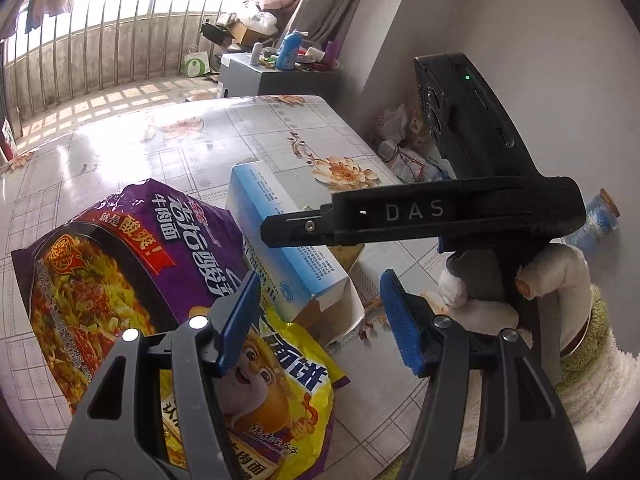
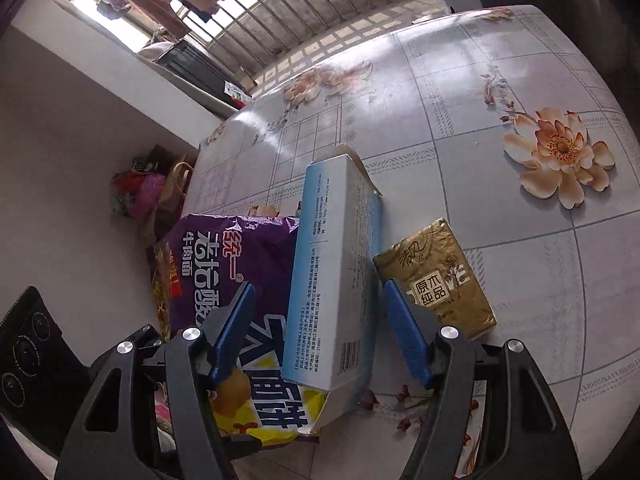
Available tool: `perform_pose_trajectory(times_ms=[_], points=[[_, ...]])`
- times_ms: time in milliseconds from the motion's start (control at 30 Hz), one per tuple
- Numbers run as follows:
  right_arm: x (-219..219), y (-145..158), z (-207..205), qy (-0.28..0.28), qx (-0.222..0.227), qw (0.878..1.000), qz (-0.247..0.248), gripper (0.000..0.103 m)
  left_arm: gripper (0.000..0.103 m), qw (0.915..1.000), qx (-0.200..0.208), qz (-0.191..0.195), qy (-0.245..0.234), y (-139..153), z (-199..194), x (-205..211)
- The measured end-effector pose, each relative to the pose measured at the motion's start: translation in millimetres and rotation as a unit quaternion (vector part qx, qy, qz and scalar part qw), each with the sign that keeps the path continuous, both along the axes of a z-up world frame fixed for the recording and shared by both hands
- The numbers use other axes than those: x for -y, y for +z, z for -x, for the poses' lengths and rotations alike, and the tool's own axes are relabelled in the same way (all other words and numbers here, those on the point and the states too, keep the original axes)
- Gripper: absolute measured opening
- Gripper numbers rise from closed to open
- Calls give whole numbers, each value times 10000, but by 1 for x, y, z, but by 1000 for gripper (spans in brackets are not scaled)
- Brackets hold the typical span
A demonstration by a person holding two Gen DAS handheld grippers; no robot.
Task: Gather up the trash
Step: 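Close the right tool on the white-blue box and lift it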
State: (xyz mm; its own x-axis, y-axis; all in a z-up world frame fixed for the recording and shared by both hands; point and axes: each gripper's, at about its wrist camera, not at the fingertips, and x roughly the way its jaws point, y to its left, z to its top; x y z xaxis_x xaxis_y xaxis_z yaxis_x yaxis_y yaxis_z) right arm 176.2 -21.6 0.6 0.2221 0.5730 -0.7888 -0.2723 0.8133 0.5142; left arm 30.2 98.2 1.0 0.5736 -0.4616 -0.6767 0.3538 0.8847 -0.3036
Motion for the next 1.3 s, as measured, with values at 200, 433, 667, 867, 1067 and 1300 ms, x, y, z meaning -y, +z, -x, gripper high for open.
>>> perform_pose_trajectory(times_ms=[200,433,667,867,1067,1300], points=[[12,-2,5,-170,-22,9998,-55,33,58,9999,-37,140,10,1,3,-4],[77,50,22,-702,715,9938,-479,32,58,9986,-166,499,6,1,-8,-12],[118,45,-2,-1043,950,9893,378,32,58,9933,-482,1050,-71,-3,-24,-4],[85,2,-10,-414,394,9961,675,32,58,9976,-399,568,-8,0,-26,7],[90,-3,29,-366,235,9986,310,32,58,9985,-188,484,184,14,-19,-8],[134,-9,73,-1062,287,9939,-99,32,58,9918,-206,1129,-570,31,-12,23]])
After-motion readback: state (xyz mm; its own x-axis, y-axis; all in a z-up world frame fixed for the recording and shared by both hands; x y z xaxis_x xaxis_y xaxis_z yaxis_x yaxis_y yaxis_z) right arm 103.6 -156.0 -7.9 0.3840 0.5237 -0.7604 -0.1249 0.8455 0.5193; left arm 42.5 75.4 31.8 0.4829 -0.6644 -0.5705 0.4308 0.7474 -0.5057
